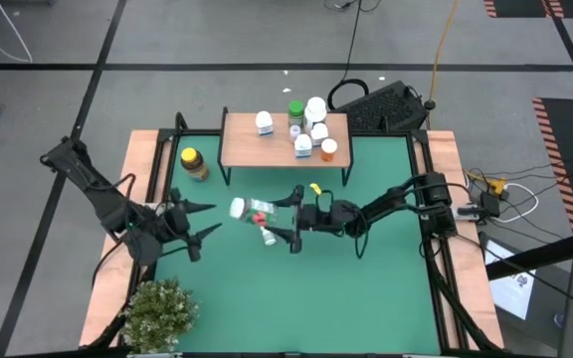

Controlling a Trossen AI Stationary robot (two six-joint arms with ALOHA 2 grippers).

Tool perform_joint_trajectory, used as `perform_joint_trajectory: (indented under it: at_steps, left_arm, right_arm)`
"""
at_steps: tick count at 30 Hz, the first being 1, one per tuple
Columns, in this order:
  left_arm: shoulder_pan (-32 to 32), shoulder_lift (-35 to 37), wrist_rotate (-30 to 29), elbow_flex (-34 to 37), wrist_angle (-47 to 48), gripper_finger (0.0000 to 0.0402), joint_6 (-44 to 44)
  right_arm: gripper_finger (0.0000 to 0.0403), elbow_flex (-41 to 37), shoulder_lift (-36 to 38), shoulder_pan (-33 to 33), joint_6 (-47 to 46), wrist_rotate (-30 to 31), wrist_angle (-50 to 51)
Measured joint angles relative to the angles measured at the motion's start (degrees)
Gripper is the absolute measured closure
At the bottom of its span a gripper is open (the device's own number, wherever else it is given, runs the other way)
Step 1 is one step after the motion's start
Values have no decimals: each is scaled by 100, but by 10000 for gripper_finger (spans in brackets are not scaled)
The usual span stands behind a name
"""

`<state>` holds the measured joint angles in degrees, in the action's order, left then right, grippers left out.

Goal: Pick and place medicine bottles onto shelf by color
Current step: Put the white green medicine bottle on the shelf

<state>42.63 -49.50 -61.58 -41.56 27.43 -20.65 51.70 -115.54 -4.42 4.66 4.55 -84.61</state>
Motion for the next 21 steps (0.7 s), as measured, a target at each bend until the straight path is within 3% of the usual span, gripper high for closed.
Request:
perform_joint_trajectory:
  at_steps: [6, 11, 14, 21]
  left_arm:
    - [-162, -2, 397, 1035, -3556, 167, 2276]
    - [-455, 0, 1874, 1629, -5658, 165, 3634]
    - [-697, 0, 2413, 1816, -6230, 151, 3872]
    - [-1199, 7, 2708, 1827, -6230, 75, 3701]
  right_arm:
    - [113, 109, -9, -142, 237, -195, -208]
    - [113, 133, -9, -208, 312, -183, -354]
    - [112, 133, -9, -211, 314, -304, -494]
    - [112, 131, -12, -197, 383, -340, -522]
